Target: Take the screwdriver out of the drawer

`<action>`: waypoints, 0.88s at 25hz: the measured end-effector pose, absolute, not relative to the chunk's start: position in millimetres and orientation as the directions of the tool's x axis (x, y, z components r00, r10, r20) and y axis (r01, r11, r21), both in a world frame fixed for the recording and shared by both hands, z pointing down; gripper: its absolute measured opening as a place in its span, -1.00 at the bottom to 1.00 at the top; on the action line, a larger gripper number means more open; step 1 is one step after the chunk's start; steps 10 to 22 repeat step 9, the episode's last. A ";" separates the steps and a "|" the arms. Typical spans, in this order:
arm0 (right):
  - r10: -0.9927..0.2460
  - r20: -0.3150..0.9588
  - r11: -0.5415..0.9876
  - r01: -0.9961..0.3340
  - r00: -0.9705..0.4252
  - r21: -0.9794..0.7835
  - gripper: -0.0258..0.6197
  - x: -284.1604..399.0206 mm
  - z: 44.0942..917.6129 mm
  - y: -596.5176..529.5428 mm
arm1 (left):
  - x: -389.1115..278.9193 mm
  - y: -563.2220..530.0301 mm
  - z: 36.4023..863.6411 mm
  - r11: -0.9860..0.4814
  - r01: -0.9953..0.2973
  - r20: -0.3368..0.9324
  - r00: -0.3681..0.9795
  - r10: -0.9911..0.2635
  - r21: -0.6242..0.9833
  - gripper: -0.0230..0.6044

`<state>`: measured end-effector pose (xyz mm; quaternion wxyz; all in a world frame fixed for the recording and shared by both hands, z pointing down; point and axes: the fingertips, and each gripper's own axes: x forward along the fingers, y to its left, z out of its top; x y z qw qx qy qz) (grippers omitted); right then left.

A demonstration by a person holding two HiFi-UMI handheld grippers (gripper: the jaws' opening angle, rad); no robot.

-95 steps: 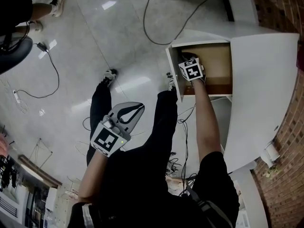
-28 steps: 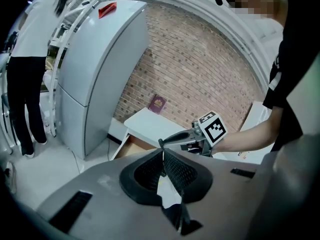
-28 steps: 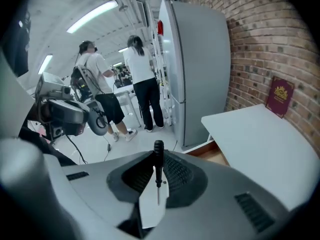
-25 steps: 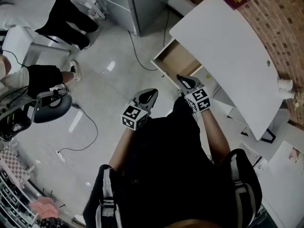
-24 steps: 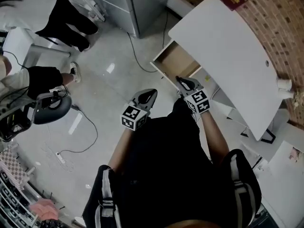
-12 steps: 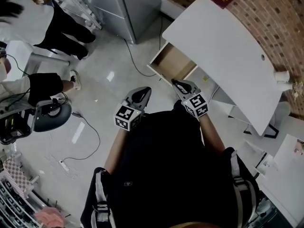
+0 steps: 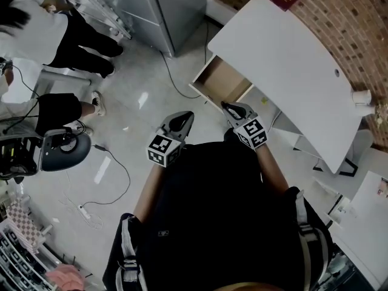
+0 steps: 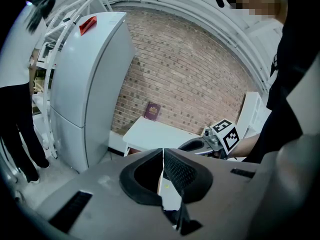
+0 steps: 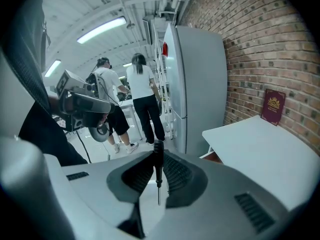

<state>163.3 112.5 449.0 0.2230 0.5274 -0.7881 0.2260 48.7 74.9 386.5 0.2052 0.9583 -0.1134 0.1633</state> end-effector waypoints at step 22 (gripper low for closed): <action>-0.720 0.605 0.335 -0.934 -0.340 -0.126 -0.57 174.1 455.7 112.8 | 55.7 74.6 387.6 -0.888 -0.282 0.367 0.919 -0.142 0.362 -0.87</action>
